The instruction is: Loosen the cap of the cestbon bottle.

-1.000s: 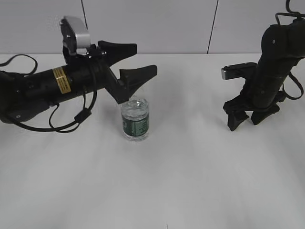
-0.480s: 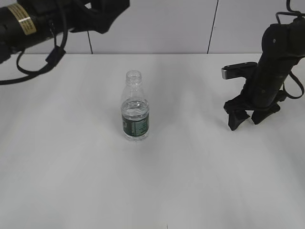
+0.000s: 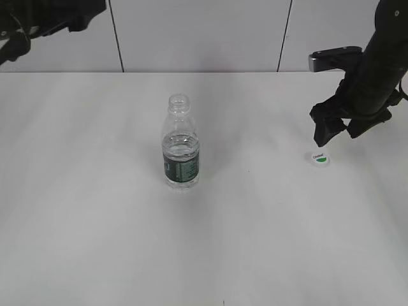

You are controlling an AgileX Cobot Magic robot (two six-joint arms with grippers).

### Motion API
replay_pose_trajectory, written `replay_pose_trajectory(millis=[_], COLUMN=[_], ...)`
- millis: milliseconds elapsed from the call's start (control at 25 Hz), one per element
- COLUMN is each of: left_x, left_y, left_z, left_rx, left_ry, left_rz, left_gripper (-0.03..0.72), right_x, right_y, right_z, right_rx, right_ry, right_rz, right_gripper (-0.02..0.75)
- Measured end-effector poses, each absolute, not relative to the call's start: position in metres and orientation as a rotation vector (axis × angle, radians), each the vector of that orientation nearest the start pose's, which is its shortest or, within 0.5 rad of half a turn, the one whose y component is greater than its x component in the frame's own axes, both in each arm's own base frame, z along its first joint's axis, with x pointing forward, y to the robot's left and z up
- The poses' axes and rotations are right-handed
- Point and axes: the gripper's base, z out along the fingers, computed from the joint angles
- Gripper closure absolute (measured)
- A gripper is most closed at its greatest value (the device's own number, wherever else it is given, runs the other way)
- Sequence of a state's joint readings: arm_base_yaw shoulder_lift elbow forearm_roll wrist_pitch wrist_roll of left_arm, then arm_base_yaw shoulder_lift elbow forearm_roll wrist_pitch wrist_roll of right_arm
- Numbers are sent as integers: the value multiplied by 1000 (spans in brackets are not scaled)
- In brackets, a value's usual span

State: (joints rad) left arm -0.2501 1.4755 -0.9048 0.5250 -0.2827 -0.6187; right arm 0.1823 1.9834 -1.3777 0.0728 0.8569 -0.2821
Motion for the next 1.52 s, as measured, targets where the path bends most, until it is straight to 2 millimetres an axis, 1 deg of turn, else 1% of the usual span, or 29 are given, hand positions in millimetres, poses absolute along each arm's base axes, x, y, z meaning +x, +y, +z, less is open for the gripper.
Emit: replay_pose_trajectory(millis=[160, 280, 520, 680, 800, 920, 1080, 1160, 1320, 1400, 1520], left_x=[315, 313, 306, 302, 299, 298, 295, 293, 290, 289, 288], left_y=[-73, -61, -47, -37, -22, -6, 9, 12, 11, 7, -8], left_z=[289, 283, 267, 261, 254, 244, 234, 234, 236, 242, 256], left_rx=[139, 77, -33, -86, -148, -172, -160, -134, -69, -16, 102], left_ry=[1904, 1997, 2194, 2282, 2368, 2510, 2641, 2662, 2677, 2658, 2606], left_rz=[-285, -213, -89, -34, -31, -56, -103, -95, -76, -64, -43], left_gripper=[134, 134, 136, 165, 188, 196, 197, 197, 197, 197, 197], right_x=[377, 370, 364, 364, 364, 364, 363, 364, 364, 363, 364], right_y=[75, 74, 73, 73, 73, 74, 74, 74, 74, 74, 75], right_z=[184, 186, 186, 186, 186, 186, 186, 186, 186, 186, 186], right_rx=[-595, -603, -612, -611, -612, -606, -602, -599, -599, -600, -597], right_ry=[2940, 3016, 3074, 3072, 3081, 3074, 3083, 3075, 3075, 3083, 3075], right_rz=[86, 95, 101, 100, 104, 110, 123, 123, 125, 127, 127], right_gripper=[171, 171, 172, 172, 172, 172, 172, 172, 172, 172, 172])
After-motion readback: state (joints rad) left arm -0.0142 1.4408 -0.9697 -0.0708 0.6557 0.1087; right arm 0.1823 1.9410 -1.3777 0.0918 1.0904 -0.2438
